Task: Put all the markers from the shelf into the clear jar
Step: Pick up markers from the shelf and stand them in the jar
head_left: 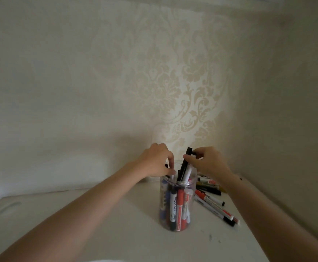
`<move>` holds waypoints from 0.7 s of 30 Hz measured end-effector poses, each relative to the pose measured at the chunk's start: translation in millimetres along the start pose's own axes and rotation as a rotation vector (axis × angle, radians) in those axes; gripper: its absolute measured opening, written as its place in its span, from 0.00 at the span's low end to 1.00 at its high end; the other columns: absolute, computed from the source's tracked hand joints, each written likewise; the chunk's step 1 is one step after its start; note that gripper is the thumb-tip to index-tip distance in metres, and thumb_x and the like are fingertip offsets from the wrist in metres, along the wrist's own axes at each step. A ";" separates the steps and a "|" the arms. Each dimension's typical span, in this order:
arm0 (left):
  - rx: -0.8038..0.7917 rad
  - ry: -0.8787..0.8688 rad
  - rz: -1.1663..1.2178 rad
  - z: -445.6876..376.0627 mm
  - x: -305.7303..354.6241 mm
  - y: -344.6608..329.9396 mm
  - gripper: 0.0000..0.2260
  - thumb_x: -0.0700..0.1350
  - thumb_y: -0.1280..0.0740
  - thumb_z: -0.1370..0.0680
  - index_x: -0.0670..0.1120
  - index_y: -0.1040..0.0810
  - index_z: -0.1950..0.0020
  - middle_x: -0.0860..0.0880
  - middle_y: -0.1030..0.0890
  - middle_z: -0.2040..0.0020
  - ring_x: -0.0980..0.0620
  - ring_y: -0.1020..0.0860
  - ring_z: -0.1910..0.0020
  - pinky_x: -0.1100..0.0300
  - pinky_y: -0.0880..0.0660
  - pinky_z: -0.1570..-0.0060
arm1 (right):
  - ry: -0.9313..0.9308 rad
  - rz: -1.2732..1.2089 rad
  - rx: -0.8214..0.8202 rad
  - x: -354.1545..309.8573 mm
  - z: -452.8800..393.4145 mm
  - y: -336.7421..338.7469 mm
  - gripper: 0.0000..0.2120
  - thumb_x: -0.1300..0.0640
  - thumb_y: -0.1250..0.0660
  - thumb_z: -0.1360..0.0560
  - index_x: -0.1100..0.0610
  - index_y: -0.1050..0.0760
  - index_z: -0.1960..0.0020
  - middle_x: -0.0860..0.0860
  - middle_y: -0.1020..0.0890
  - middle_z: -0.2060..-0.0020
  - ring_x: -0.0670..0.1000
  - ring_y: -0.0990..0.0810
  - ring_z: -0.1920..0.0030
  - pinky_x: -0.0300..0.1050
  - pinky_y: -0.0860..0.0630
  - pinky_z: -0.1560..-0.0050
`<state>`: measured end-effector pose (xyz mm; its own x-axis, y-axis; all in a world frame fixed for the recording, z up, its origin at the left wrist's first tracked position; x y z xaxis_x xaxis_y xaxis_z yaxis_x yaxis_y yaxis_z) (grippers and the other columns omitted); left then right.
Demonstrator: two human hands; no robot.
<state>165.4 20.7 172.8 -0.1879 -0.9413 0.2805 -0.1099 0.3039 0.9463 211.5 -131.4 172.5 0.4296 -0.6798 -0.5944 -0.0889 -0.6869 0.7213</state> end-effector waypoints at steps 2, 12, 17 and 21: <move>-0.111 -0.042 0.055 2.9 6.8 -4.0 0.12 0.56 0.25 0.27 0.51 0.14 0.49 0.52 0.22 0.43 0.52 0.27 0.41 0.54 0.26 0.42 | 0.023 -0.021 0.058 -3.5 -0.1 7.8 0.15 0.46 0.31 0.26 0.57 0.18 0.48 0.50 0.17 0.59 0.49 0.21 0.62 0.35 0.29 0.65; -0.188 0.099 0.103 -7.4 -2.0 -17.9 0.09 0.50 0.29 0.22 0.47 0.14 0.48 0.51 0.15 0.53 0.53 0.19 0.57 0.64 0.26 0.61 | 0.165 0.172 -0.050 -17.8 3.6 6.1 0.15 0.47 0.31 0.26 0.56 0.19 0.45 0.51 0.16 0.50 0.47 0.19 0.59 0.35 0.26 0.61; -0.138 0.159 0.490 6.1 -16.6 -15.3 0.10 0.49 0.37 0.17 0.48 0.23 0.38 0.48 0.20 0.43 0.50 0.18 0.52 0.61 0.19 0.64 | 0.128 0.126 -0.064 -18.3 2.6 -0.6 0.13 0.45 0.27 0.30 0.51 0.18 0.48 0.45 0.18 0.58 0.38 0.24 0.64 0.29 0.31 0.65; -0.148 0.163 0.640 16.3 -21.9 -21.9 0.11 0.50 0.37 0.17 0.51 0.25 0.35 0.46 0.21 0.40 0.48 0.18 0.47 0.52 0.16 0.50 | 0.200 0.086 0.041 -36.9 0.4 2.2 0.07 0.51 0.30 0.27 0.52 0.16 0.52 0.47 0.14 0.58 0.40 0.23 0.65 0.31 0.27 0.61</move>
<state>156.1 37.0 143.3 -0.0209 -0.5965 0.8024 0.1113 0.7962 0.5948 195.1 -107.9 195.9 0.5882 -0.6749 -0.4456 -0.1679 -0.6409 0.7490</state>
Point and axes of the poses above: each hand's wrist, its own z-axis away from the middle knuckle, its own y-axis out of the back of the hand, x = y × z, the point moved 7 cm from there along -z, towards the middle knuckle
